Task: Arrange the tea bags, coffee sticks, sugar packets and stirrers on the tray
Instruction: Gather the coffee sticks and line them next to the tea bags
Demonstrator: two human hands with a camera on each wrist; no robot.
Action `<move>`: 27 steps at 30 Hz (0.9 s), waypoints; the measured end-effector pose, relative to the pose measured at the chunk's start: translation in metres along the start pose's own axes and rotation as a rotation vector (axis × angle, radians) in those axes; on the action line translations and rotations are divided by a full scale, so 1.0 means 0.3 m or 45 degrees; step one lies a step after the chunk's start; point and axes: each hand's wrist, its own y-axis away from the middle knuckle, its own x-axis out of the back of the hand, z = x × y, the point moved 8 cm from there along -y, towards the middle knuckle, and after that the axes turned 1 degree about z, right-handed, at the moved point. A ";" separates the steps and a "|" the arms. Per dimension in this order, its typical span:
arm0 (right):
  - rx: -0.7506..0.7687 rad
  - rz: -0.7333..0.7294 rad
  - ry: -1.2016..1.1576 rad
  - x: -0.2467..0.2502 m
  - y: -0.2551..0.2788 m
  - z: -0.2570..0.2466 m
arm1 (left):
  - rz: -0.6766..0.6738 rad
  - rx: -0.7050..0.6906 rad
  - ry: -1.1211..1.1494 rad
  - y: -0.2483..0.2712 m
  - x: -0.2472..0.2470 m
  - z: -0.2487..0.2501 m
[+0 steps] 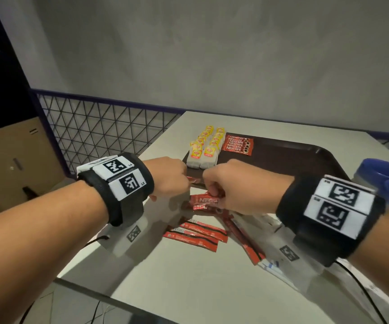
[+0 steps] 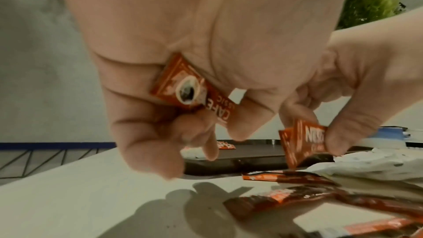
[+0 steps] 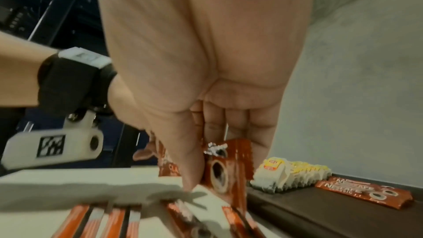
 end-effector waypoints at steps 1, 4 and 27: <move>-0.017 -0.005 -0.043 0.014 0.021 0.017 | 0.010 -0.039 -0.010 -0.004 -0.009 0.015; -0.129 -0.015 -0.232 0.047 0.091 0.091 | 0.006 -0.158 -0.032 -0.017 -0.055 0.054; -0.402 0.586 -2.288 0.008 0.239 0.411 | -0.109 -0.202 1.675 -0.104 0.064 0.226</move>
